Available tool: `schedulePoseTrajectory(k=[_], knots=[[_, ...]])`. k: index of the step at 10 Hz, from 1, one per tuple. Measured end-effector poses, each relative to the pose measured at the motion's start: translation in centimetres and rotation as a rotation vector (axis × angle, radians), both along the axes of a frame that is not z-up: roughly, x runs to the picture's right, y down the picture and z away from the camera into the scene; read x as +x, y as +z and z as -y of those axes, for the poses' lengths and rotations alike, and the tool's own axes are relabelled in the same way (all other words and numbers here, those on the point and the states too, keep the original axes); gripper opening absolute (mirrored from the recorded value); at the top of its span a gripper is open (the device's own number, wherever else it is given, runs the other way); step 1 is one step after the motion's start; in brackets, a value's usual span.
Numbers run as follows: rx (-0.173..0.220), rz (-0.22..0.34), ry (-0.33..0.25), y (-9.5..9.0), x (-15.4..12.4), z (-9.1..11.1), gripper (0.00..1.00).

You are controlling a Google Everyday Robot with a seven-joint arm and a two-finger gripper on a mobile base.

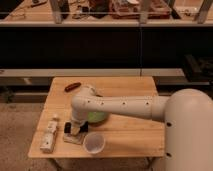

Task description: Place the eraser on the white sponge

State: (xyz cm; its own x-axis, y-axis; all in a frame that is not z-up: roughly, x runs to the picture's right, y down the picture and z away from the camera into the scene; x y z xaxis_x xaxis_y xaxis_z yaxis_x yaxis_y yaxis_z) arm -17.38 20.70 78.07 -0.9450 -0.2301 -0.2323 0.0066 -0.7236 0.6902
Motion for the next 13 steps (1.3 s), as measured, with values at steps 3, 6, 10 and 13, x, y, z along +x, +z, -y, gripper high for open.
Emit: schedulePoseTrajectory(k=[3, 6, 10, 13], knots=[[0.025, 0.032, -0.067, -1.0, -1.0, -1.3, 0.11], [0.02, 0.041, -0.079, -1.3, -1.3, -1.9, 0.0], [0.0, 0.061, -0.089, -1.4, -1.6, -2.3, 0.18], [-0.008, 0.068, -0.093, -1.4, -1.7, -2.4, 0.5]])
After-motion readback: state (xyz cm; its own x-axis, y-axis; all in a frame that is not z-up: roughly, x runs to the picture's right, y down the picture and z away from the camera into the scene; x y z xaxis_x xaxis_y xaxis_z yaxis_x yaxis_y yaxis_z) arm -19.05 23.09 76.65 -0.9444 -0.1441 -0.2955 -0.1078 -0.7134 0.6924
